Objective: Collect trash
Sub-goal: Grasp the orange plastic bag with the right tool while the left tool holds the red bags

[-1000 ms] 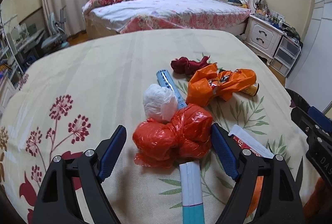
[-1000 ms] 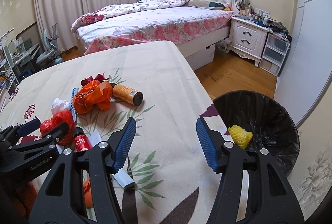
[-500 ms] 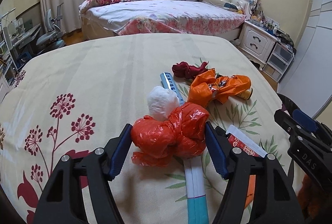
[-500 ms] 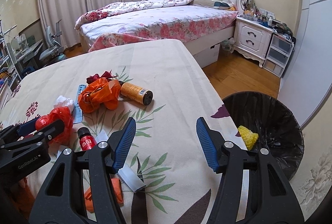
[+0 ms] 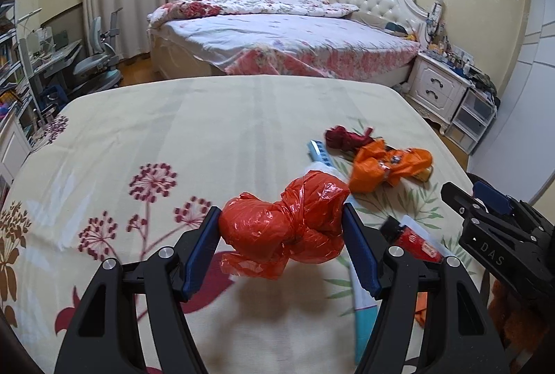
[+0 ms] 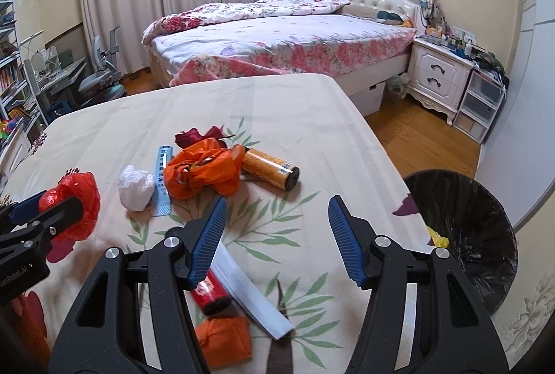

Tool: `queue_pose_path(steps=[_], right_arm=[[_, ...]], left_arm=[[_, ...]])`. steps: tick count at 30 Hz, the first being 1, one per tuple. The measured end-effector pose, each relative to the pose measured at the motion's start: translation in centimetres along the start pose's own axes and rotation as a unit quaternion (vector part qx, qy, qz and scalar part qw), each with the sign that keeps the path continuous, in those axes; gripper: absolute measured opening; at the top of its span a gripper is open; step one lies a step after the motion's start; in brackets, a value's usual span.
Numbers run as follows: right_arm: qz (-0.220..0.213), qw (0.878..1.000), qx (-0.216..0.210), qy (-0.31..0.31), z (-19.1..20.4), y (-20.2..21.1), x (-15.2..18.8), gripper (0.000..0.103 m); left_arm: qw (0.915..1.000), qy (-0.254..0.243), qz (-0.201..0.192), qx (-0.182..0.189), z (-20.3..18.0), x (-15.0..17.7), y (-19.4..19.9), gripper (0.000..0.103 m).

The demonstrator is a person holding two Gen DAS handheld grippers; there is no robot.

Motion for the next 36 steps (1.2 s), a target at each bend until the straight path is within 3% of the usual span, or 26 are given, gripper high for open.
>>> queue_pose_path(steps=[1,10,14,25,28,31,34,36], right_arm=[[-0.002,1.000,-0.002,0.001,0.3,-0.1,-0.2,0.068],[-0.002,1.000,-0.015,0.024,3.8,-1.5,-1.7,0.077],[0.018,0.999,-0.013,0.028,4.8,-2.9,-1.9,0.078],[0.056,0.998,-0.010,0.022,5.3,-5.3,-1.6,0.078],[0.058,0.998,-0.021,0.024,5.5,-5.3,-1.5,0.066],[0.053,0.998,-0.017,0.035,5.9,-5.1,-1.4,0.061],[0.057,0.997,-0.032,0.030,5.9,-5.0,-1.4,0.031],[0.063,0.997,-0.036,0.030,5.9,-5.1,-1.3,0.021]], left_arm=[[1.0000,0.003,-0.002,-0.006,0.5,-0.1,0.1,0.067],[0.9976,0.036,-0.015,-0.058,6.2,-0.9,-0.1,0.067],[0.9955,0.050,-0.021,-0.078,8.8,-1.2,-0.5,0.067],[0.9949,0.067,-0.013,-0.075,11.0,-1.0,-1.8,0.067],[0.9951,0.068,-0.011,-0.071,11.1,-0.9,-2.0,0.067],[0.9952,0.069,-0.010,-0.068,11.2,-0.8,-2.1,0.067],[0.9953,0.069,-0.009,-0.067,11.3,-0.7,-2.1,0.067],[0.9954,0.069,-0.010,-0.066,11.3,-0.7,-2.2,0.067]])
Point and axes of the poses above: each gripper's, at about its wrist camera, not at the fingertips, and y roughly against the way its jaws point, z to its left, x to its underside, the point moved 1 cm from there along -y, roughly the way its jaws point, and after that the axes turned 4 degrees about -y, right-handed, at the moved point
